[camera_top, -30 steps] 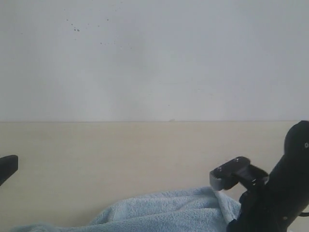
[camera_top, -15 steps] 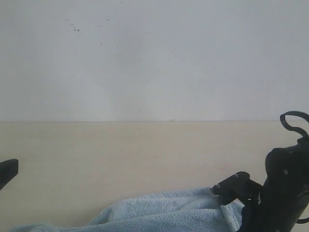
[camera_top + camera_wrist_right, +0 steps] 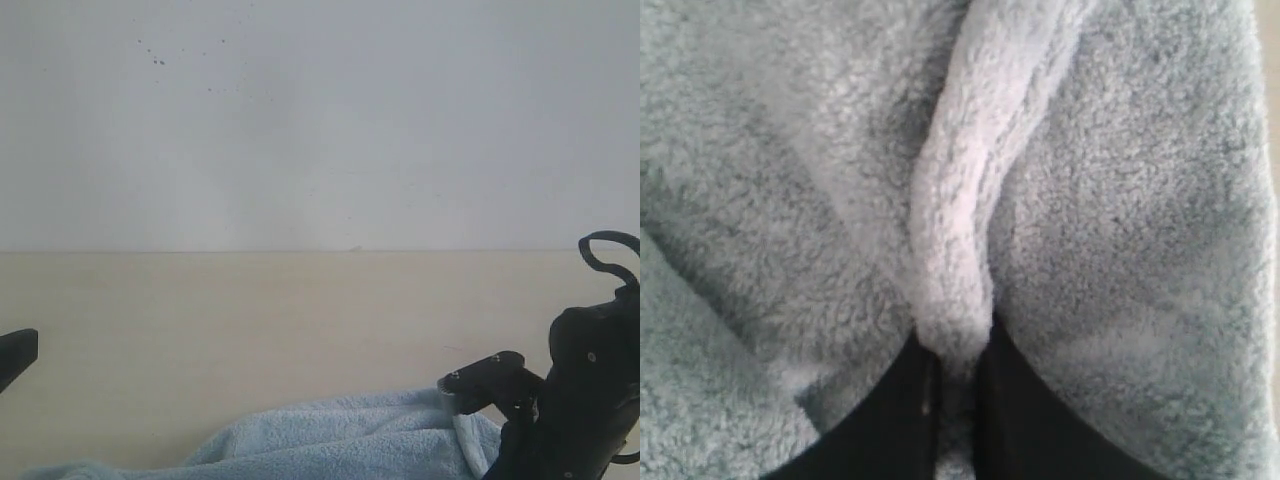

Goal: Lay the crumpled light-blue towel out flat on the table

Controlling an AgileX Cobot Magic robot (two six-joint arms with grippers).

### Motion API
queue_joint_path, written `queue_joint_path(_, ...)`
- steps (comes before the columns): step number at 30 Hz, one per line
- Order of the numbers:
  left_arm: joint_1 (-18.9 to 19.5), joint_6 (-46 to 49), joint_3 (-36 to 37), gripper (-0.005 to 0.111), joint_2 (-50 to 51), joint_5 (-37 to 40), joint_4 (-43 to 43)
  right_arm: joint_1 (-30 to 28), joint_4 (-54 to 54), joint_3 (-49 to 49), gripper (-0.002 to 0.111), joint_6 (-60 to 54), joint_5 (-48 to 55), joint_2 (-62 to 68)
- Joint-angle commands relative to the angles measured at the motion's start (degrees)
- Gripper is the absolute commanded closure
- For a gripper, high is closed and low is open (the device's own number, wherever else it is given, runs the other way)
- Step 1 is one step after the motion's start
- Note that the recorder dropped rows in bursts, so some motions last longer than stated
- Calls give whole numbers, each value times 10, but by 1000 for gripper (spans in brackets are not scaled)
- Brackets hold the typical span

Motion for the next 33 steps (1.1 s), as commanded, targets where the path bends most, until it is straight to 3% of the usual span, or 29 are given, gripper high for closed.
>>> queue_joint_path(1, 0, -8, 2, 35, 0, 1, 1, 0, 1, 1, 108, 13, -9, 3)
queue_joint_path(4, 0, -8, 2, 35, 0, 1, 1, 0, 1, 1, 105, 13, 9, 3)
queue_joint_path(10, 0, -8, 2, 35, 0, 1, 1, 0, -6, 1, 71, 11, 36, 3)
queue_joint_path(12, 0, -8, 2, 35, 0, 1, 1, 0, -6, 1, 68, 14, 34, 3)
queue_joint_path(26, 0, -8, 2, 35, 0, 1, 1, 0, -24, -26, 68, 35, 70, 3)
queue_joint_path(28, 0, -8, 2, 35, 0, 1, 1, 0, -32, -26, 75, 53, 70, 3)
queue_joint_path(30, 0, -8, 2, 35, 0, 1, 1, 0, -41, -26, 96, 63, 70, 3)
queue_joint_path(32, 0, -8, 2, 35, 0, 1, 1, 0, -44, -26, 107, 65, 70, 3)
queue_joint_path(33, 0, -8, 2, 35, 0, 1, 1, 0, -44, -26, 108, 66, 70, 3)
